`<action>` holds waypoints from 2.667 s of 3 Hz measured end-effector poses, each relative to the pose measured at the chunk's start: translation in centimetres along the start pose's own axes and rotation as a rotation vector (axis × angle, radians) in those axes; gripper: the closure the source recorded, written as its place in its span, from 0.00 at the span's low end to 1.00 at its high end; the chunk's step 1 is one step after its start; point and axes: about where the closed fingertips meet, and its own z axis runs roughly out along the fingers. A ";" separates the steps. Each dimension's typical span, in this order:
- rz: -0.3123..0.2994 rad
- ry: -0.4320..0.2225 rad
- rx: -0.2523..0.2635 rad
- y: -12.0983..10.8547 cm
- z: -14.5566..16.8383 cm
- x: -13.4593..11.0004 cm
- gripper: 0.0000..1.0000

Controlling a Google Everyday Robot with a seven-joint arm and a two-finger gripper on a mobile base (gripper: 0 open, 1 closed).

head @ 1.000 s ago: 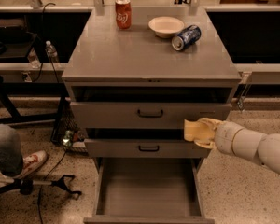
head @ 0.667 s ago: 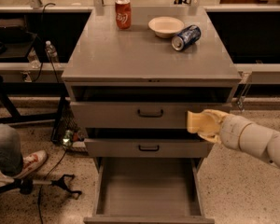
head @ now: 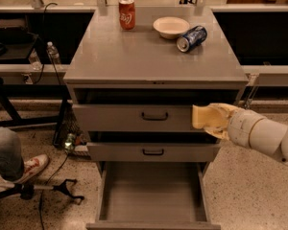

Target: Pick sponge from bottom drawer and place on counter

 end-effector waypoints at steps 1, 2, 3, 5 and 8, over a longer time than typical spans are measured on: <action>-0.012 -0.030 0.034 -4.0 1.0 -0.1 1.00; -0.037 -0.062 0.064 -8.3 2.3 -0.6 1.00; -0.105 -0.104 0.068 -12.1 3.9 -2.1 1.00; -0.250 -0.176 0.004 -18.6 6.7 -5.8 1.00; -0.382 -0.107 -0.305 -20.0 13.8 -5.8 0.84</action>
Offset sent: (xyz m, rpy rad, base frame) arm 0.0925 0.0046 0.0989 0.0322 -0.1279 0.0663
